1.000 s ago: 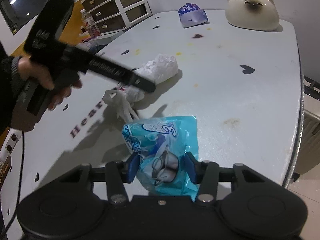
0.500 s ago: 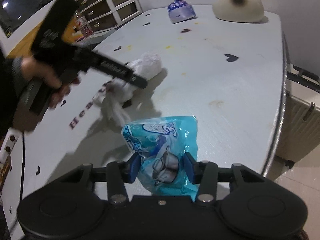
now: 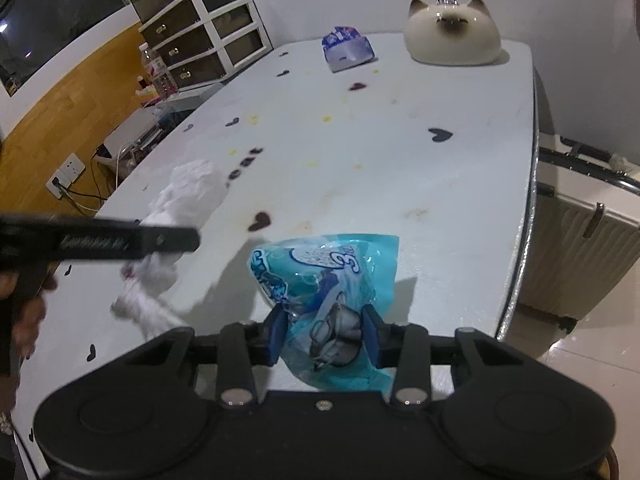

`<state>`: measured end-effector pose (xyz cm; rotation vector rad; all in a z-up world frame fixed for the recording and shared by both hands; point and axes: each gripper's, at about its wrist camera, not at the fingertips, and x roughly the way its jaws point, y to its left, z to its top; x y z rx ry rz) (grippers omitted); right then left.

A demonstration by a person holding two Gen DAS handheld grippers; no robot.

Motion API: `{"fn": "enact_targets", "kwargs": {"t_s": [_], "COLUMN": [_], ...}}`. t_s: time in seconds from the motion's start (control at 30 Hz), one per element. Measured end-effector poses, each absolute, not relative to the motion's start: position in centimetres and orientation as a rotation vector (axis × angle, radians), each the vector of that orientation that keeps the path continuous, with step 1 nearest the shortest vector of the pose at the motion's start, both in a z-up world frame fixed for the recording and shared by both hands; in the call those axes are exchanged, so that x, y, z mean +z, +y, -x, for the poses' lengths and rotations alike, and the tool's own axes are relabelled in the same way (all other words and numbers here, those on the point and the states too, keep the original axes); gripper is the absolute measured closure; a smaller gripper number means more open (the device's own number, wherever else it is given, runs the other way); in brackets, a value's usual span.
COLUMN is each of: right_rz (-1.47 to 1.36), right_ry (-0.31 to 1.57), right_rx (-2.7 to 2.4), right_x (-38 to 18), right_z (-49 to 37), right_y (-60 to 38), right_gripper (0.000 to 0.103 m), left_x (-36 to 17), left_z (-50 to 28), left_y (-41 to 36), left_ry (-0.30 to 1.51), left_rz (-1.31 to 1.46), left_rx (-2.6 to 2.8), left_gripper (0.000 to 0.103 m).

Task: Collect trash
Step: 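Carry the white bag with the left tool while the right tool carries the blue bag to the bin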

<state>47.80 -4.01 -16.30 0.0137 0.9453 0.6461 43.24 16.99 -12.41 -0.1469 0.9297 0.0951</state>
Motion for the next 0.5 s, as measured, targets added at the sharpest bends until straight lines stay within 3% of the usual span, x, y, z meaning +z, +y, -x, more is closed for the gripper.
{"fn": "enact_targets", "kwargs": {"t_s": [0.5], "right_rz": [0.046], "right_ry": [0.851], "right_rx": [0.614], "right_x": [-10.8], "right_z": [-39.0], "right_y": [-3.1], "right_gripper": [0.063], "left_x": [-8.8], "left_z": [-31.0], "left_y": [15.8], "left_ry": [0.861], "left_rz": [0.162], "left_rx": [0.168], "left_gripper": [0.059]}}
